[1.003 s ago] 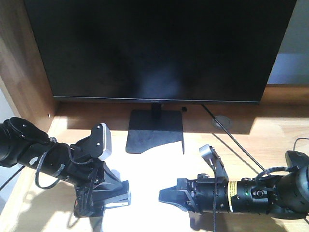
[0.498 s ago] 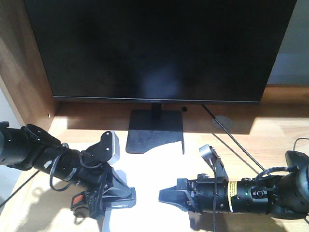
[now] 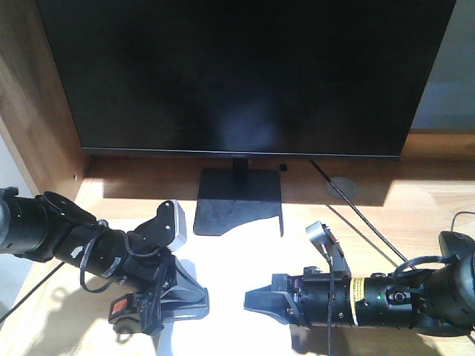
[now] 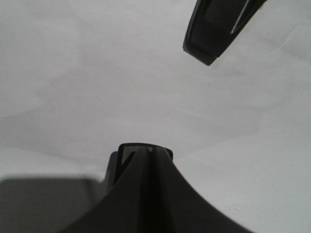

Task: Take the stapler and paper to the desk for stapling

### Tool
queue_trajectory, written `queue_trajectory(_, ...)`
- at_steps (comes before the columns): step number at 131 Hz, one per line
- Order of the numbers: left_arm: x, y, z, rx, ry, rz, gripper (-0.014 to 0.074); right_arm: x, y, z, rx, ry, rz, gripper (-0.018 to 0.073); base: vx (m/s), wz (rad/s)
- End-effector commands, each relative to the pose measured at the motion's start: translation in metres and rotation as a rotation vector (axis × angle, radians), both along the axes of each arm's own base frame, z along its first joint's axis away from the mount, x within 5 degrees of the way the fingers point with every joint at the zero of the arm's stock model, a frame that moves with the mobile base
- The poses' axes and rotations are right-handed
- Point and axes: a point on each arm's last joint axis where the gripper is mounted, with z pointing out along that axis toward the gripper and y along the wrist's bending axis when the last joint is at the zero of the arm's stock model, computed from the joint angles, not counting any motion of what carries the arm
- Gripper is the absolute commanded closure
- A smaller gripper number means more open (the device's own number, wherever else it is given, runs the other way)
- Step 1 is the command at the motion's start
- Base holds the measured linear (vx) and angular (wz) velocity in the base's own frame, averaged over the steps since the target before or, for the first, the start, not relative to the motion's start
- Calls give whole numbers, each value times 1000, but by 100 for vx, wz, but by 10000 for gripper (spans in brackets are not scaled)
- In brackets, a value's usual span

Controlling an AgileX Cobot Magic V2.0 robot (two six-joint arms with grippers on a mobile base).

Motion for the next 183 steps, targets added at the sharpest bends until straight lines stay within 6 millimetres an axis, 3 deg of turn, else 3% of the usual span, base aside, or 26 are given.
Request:
queue_trajectory(1, 2, 2, 3, 42, -47, -7, 603, 5, 4, 18, 86, -68, 8, 562, 0, 0)
queue_trajectory(30, -1, 3, 30, 10, -124, 2, 603, 5, 4, 18, 86, -68, 8, 562, 0, 0)
queue_trajectory(80, -18, 9, 101, -56, -354, 16, 603, 4, 5, 20, 116, -73, 17, 562, 0, 0)
queue_trajectory(124, -23, 11, 113, -70, -392, 16, 603, 4, 6, 22, 135, -76, 22, 521, 0, 0)
queue_trajectory(142, -24, 10, 113, -77, -384, 6, 603, 4, 6, 22, 134, -79, 23, 395, 0, 0)
queue_trajectory(167, -28, 9, 113, -98, -361, -24, 603, 5, 4, 20, 108, -77, 3, 25, 0, 0)
queue_trajectory(183, -30, 9, 117, -110, -339, -7, 603, 7, 3, 15, 59, -69, -11, -154, 0, 0)
